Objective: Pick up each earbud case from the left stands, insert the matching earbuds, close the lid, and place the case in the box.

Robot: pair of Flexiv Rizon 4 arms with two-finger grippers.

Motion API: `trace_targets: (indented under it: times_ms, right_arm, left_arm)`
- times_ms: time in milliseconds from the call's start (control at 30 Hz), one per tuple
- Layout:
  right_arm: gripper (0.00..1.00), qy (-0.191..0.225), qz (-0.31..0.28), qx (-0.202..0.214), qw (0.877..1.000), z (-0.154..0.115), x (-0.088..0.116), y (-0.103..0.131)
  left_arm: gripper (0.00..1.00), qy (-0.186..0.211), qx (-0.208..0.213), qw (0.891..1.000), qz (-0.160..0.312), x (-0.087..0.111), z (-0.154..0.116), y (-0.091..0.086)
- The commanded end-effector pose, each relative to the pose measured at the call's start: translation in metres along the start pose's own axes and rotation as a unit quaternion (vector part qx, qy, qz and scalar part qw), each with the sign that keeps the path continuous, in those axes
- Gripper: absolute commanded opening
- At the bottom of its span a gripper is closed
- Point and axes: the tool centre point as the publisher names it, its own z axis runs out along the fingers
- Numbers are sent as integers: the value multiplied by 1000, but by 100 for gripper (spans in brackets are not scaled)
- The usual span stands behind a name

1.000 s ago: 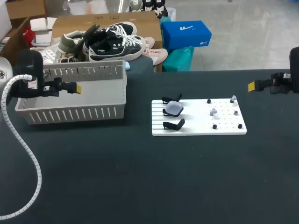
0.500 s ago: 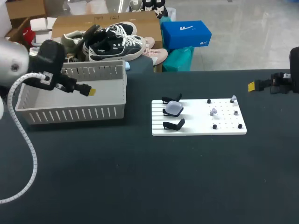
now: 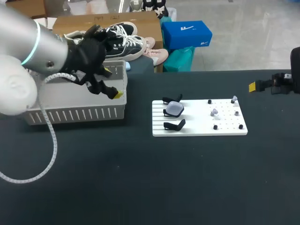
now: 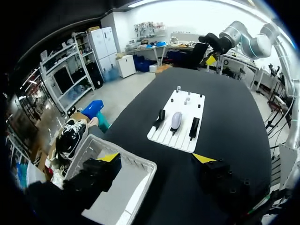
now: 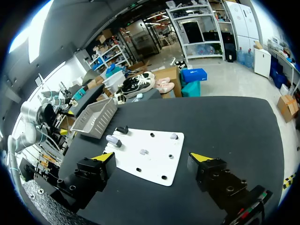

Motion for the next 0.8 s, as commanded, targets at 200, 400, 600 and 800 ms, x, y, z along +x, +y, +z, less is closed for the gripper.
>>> trace_targets:
  times_ms: [200,400,600,800]
  right_arm:
    - [100,1,0,0,1000,0,0,0]
    - [100,1,0,0,1000,0,0,0]
    - [100,1,0,0,1000,0,0,0]
    - [100,1,0,0,1000,0,0,0]
  left_arm:
    - [100,-37,20,997,72,-10,55,2]
    - [100,-50,81,992,88,-16,85,0]
    - [100,-72,116,986,93,-26,107,-1]
    - [100,-76,127,985,90,-32,119,-7]
